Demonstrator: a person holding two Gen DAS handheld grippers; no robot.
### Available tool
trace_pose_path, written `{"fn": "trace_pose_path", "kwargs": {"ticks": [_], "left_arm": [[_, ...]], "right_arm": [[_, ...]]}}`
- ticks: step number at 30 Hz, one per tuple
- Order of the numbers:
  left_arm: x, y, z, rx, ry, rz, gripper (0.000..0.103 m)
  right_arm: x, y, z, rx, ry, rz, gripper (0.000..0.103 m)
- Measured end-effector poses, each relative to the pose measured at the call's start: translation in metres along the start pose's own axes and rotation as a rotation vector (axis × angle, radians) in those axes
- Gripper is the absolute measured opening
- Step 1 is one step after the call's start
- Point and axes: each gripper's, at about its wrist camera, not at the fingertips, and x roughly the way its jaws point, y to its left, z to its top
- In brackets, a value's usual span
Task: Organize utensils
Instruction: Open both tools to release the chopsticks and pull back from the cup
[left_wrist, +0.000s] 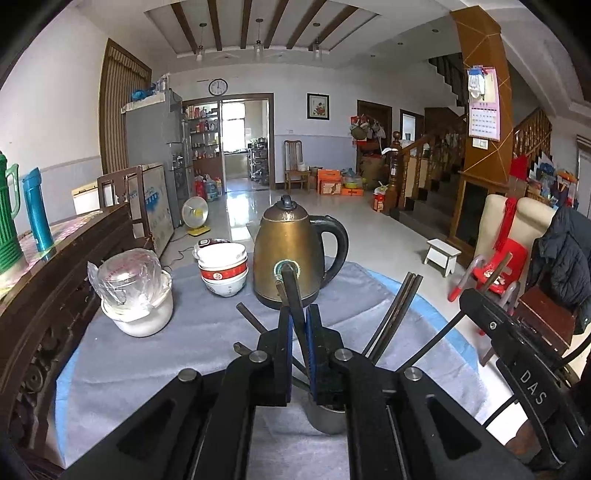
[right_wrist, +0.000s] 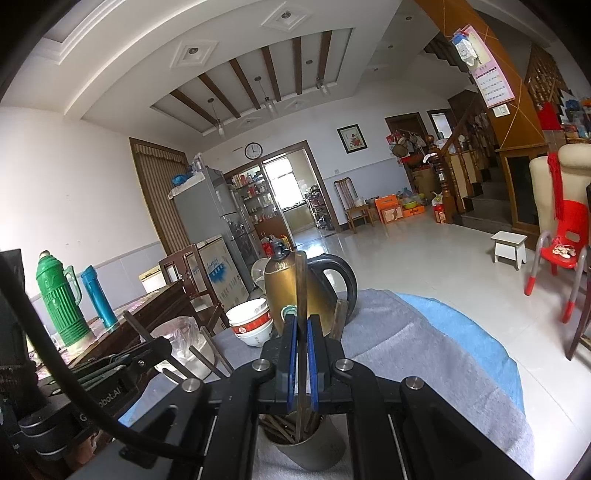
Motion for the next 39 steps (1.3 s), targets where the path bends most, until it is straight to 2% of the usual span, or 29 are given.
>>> {"fn": "trace_pose_path", "kwargs": {"ticks": [19, 39], "left_arm": [[0.001, -0.003, -0.003, 0.020, 0.003, 0.038, 0.009], [0.007, 0.001, -0.007, 0.015, 0.022, 0.042, 0.010]], "right_arm": [[0.001, -0.002, -0.004, 0.007, 0.010, -0.005, 0.006], [0.006, -0.002, -0.013, 0.012, 0.031, -0.009, 0.006]]}}
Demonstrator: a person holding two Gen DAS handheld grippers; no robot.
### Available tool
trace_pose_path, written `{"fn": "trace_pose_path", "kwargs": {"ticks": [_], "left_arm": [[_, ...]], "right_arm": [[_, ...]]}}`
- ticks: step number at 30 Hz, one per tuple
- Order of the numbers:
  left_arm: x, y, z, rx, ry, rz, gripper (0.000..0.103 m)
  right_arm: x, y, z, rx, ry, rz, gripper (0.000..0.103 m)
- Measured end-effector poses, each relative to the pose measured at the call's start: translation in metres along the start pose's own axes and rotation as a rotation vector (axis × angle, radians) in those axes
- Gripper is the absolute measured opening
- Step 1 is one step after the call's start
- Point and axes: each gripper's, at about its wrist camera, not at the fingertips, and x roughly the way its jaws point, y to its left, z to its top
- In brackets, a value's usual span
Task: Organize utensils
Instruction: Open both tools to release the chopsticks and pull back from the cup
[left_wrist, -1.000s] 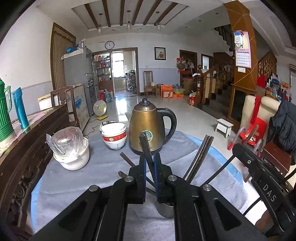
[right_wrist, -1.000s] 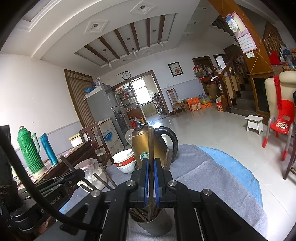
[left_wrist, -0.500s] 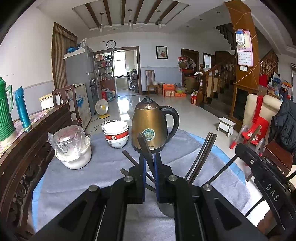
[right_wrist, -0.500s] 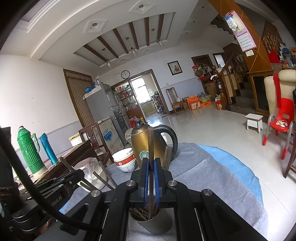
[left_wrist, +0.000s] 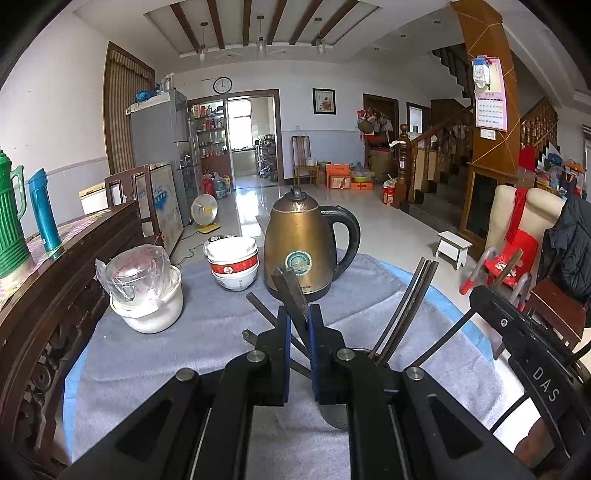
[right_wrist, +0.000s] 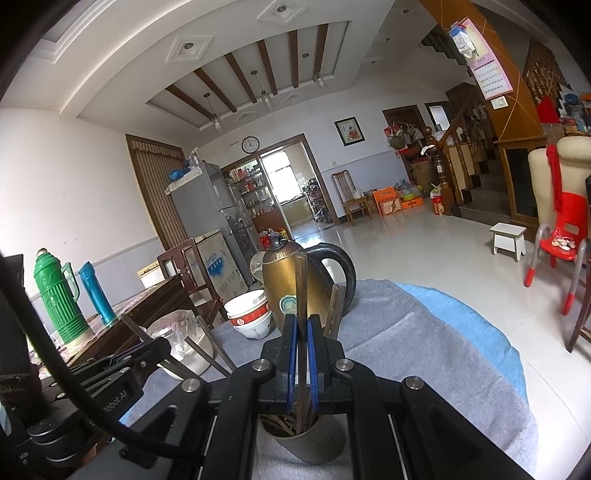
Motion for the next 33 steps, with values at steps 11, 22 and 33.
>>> {"fn": "trace_pose_path", "kwargs": {"ticks": [11, 22, 33], "left_arm": [[0.003, 0.003, -0.002, -0.008, 0.010, 0.003, 0.010], [0.006, 0.008, -0.007, -0.014, 0.036, 0.024, 0.014], [-0.007, 0.024, -0.028, -0.007, 0.050, 0.081, 0.067]], "right_arm": [[0.003, -0.001, -0.003, 0.002, 0.016, 0.005, 0.007], [0.003, -0.003, -0.002, 0.005, 0.039, 0.025, 0.009], [-0.003, -0.020, -0.003, 0.061, 0.058, 0.038, 0.010]]}}
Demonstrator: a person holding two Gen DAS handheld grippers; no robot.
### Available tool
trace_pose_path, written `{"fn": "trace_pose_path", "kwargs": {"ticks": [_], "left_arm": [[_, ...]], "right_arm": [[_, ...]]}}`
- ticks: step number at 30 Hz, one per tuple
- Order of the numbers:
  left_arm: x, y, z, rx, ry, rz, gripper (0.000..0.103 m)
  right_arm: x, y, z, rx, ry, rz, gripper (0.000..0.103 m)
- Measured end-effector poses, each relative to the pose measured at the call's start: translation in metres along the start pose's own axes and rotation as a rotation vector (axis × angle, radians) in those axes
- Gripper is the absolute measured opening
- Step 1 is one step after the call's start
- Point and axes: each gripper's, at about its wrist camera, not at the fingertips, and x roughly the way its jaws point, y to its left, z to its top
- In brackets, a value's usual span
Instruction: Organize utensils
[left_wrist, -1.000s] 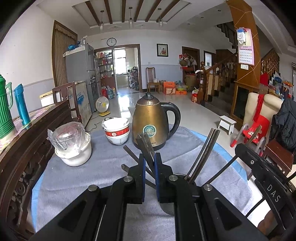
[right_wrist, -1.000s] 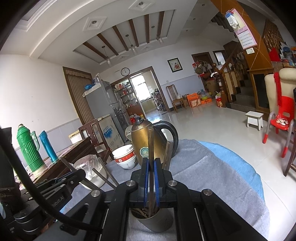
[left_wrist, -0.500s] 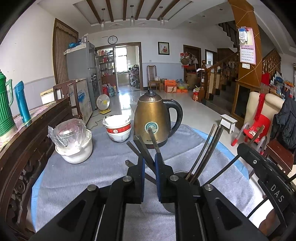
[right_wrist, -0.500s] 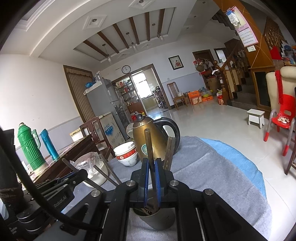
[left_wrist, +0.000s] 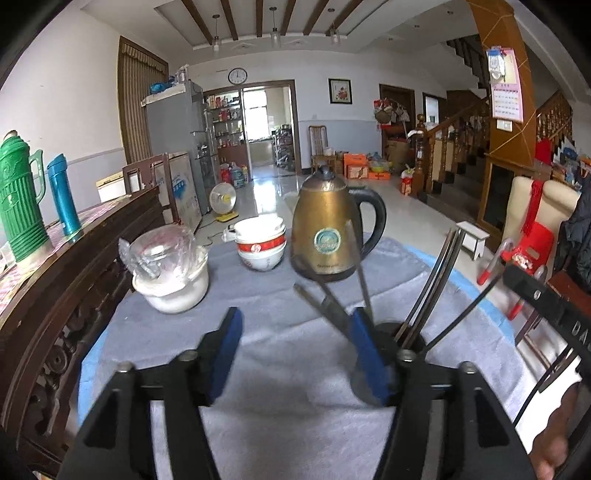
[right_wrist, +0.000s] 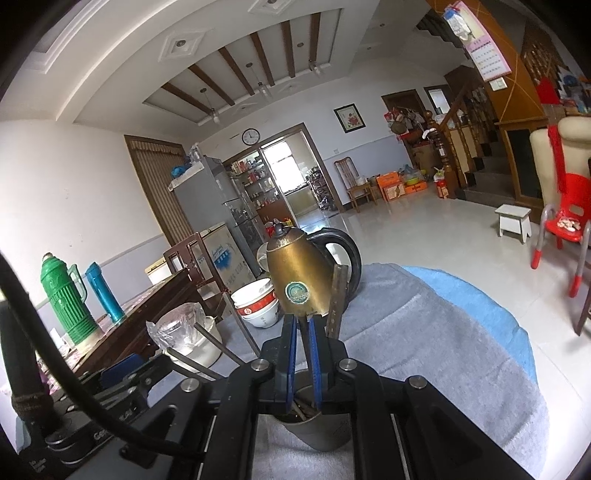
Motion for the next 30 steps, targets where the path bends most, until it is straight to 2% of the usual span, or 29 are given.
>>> {"fn": "trace_pose_path", "kwargs": {"ticks": [2, 4, 7, 10, 11, 12, 18, 30], "left_arm": [[-0.001, 0.002, -0.006, 0.004, 0.016, 0.002, 0.070], [0.001, 0.002, -0.014, 0.014, 0.060, -0.003, 0.078], [0.001, -0.001, -0.028, 0.051, 0.100, 0.007, 0.081], [-0.001, -0.002, -0.039, 0.088, 0.130, 0.026, 0.084], [-0.002, -0.001, -0.043, 0.089, 0.139, 0.031, 0.084], [-0.003, 0.000, -0.045, 0.085, 0.147, 0.032, 0.084], [-0.019, 0.006, -0.051, 0.072, 0.151, 0.064, 0.085], [-0.062, 0.019, -0.051, 0.088, 0.077, 0.146, 0.090]], "right_arm": [[-0.001, -0.004, -0.003, 0.012, 0.012, 0.000, 0.010], [-0.002, -0.009, -0.008, 0.020, 0.031, 0.000, 0.010], [-0.004, -0.015, -0.017, 0.030, 0.074, 0.006, 0.013], [-0.008, -0.020, -0.028, 0.026, 0.097, 0.000, 0.032], [-0.012, -0.023, -0.035, 0.027, 0.101, -0.012, 0.050], [-0.014, -0.025, -0.038, 0.031, 0.100, -0.019, 0.062], [-0.029, -0.032, -0.062, 0.011, 0.141, -0.064, 0.062], [-0.058, 0.006, -0.055, -0.058, 0.105, -0.059, 0.062]]}}
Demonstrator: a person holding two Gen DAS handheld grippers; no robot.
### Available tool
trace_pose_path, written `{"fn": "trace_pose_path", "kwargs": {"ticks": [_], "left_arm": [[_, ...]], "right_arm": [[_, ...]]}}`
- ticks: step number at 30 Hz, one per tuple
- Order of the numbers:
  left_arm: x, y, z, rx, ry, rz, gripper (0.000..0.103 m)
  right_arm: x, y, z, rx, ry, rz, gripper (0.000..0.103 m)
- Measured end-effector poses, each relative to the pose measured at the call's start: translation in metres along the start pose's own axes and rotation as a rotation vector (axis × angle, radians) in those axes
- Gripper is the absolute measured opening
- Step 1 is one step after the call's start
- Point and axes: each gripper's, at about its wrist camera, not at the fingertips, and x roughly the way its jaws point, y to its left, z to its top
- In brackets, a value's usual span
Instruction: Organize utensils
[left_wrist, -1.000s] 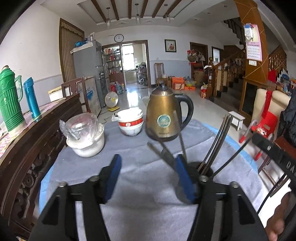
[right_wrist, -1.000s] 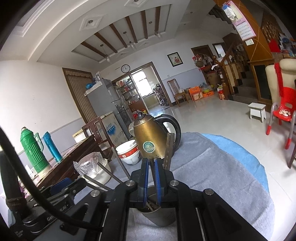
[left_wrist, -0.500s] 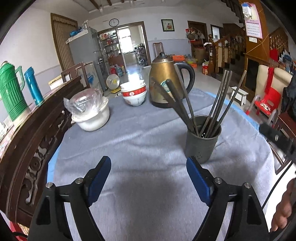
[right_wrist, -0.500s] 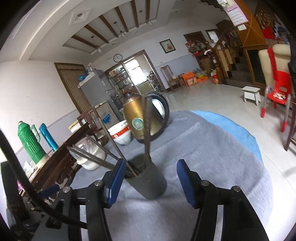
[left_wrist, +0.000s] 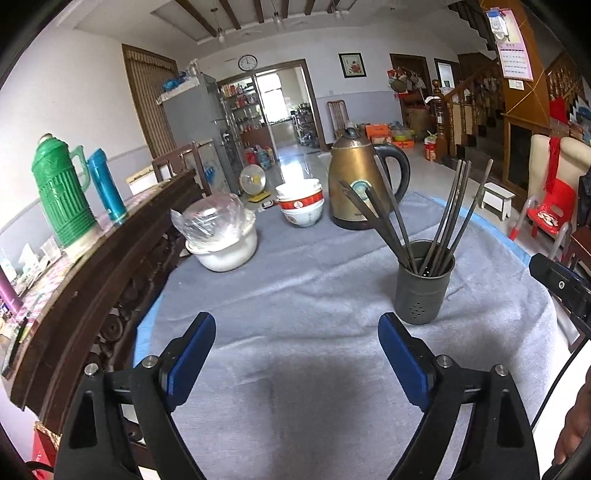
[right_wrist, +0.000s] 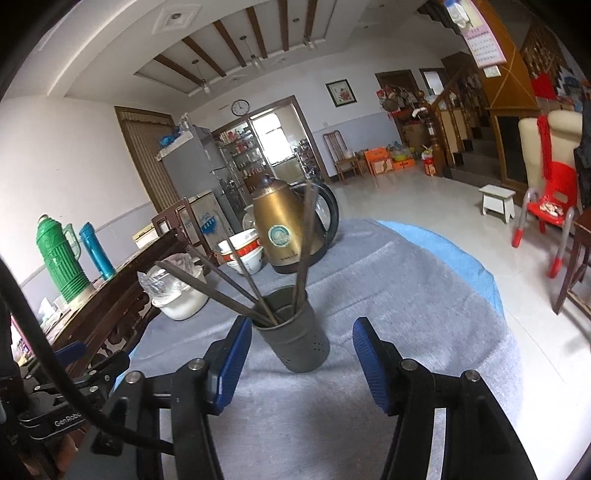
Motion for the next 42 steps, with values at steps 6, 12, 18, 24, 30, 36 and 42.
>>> {"fn": "trace_pose_path", "kwargs": {"ticks": [6, 12, 18, 24, 30, 36, 42], "left_arm": [[-0.014, 0.006, -0.001, 0.000, -0.019, 0.021, 0.091], [-0.028, 0.014, -0.001, -0.014, -0.043, 0.044, 0.091], [-0.034, 0.023, -0.003, -0.027, -0.054, 0.059, 0.092], [-0.045, 0.031, -0.005, -0.040, -0.072, 0.080, 0.095], [-0.060, 0.036, -0.008, -0.046, -0.092, 0.096, 0.096], [-0.073, 0.038, -0.010, -0.048, -0.108, 0.102, 0.097], [-0.086, 0.041, -0.011, -0.049, -0.124, 0.111, 0.097]], "right_arm": [[-0.011, 0.012, 0.000, -0.011, -0.010, 0.013, 0.062], [-0.016, 0.018, 0.001, -0.015, -0.010, 0.007, 0.062], [-0.022, 0.025, -0.003, -0.019, 0.003, 0.003, 0.062], [-0.030, 0.033, -0.003, -0.029, 0.000, 0.010, 0.062], [-0.041, 0.041, -0.005, -0.029, -0.006, 0.018, 0.062], [-0.057, 0.048, -0.008, -0.040, -0.011, 0.019, 0.062], [-0.075, 0.055, -0.009, -0.059, -0.034, 0.016, 0.062]]}}
